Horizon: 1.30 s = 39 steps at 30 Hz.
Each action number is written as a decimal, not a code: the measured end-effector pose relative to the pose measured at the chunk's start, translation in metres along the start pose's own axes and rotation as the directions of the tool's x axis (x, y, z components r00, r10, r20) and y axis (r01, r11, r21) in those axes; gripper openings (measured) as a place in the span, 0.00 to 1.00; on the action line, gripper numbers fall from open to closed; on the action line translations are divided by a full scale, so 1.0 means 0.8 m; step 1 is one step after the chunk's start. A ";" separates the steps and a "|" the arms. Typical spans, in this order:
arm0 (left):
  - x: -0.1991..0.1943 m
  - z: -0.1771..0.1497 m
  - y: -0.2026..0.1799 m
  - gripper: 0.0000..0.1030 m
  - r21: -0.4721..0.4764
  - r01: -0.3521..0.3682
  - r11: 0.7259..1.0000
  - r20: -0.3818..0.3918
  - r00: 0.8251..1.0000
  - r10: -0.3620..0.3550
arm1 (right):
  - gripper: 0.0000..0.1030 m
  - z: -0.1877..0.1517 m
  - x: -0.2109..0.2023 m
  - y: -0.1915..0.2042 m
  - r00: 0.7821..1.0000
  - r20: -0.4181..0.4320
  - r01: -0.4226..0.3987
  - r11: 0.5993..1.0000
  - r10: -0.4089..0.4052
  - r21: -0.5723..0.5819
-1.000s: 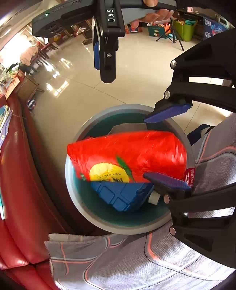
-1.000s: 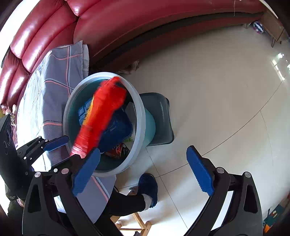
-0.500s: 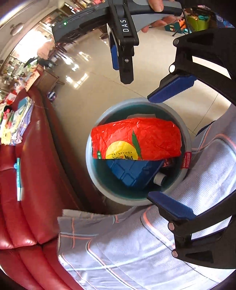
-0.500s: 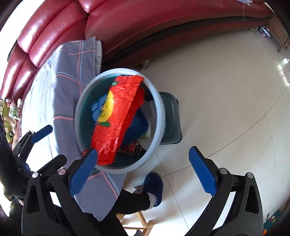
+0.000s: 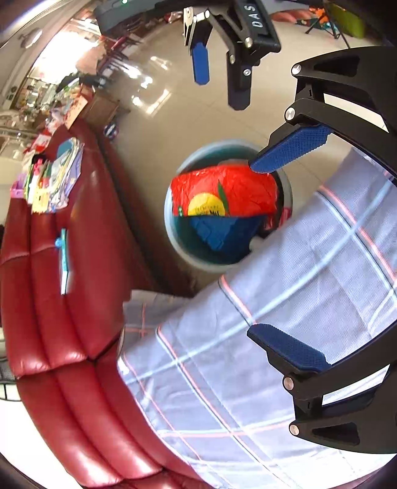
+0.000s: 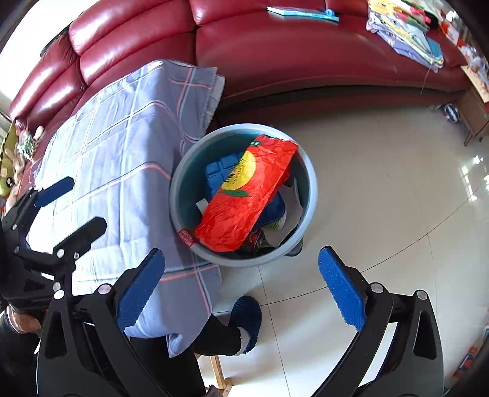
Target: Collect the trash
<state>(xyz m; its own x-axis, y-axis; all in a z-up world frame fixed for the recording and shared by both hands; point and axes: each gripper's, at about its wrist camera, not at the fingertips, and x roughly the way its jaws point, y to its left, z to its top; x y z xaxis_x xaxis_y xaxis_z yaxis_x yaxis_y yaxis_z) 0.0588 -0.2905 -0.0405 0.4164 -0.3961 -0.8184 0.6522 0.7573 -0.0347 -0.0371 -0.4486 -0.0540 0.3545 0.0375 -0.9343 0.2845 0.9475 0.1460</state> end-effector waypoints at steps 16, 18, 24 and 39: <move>-0.071 -0.048 0.027 0.96 -0.042 -0.151 0.988 0.054 0.987 0.153 | 0.94 -0.045 -0.035 0.066 0.993 0.054 0.105 0.992 -0.101 -0.077; -0.073 -0.052 0.019 0.96 -0.025 -0.162 0.986 0.058 0.985 0.163 | 0.94 -0.050 -0.036 0.067 0.992 0.060 0.114 0.990 -0.110 -0.079; -0.070 -0.061 0.015 0.96 -0.056 -0.076 0.996 0.020 0.997 0.077 | 0.94 -0.061 -0.041 0.066 0.985 0.079 0.162 0.983 -0.155 -0.082; -0.052 -0.070 -0.002 0.96 -0.037 -0.108 0.993 -0.008 0.994 0.108 | 0.94 -0.074 -0.031 0.045 0.987 0.052 0.154 0.986 -0.151 -0.064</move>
<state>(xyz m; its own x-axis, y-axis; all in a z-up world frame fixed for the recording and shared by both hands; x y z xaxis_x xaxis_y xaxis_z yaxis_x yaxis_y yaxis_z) 0.0051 -0.2459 -0.0384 0.4792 -0.3079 -0.8219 0.5792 0.8145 0.0325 -0.0886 -0.3964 -0.0449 0.3535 -0.1229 -0.9273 0.2781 0.9603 -0.0213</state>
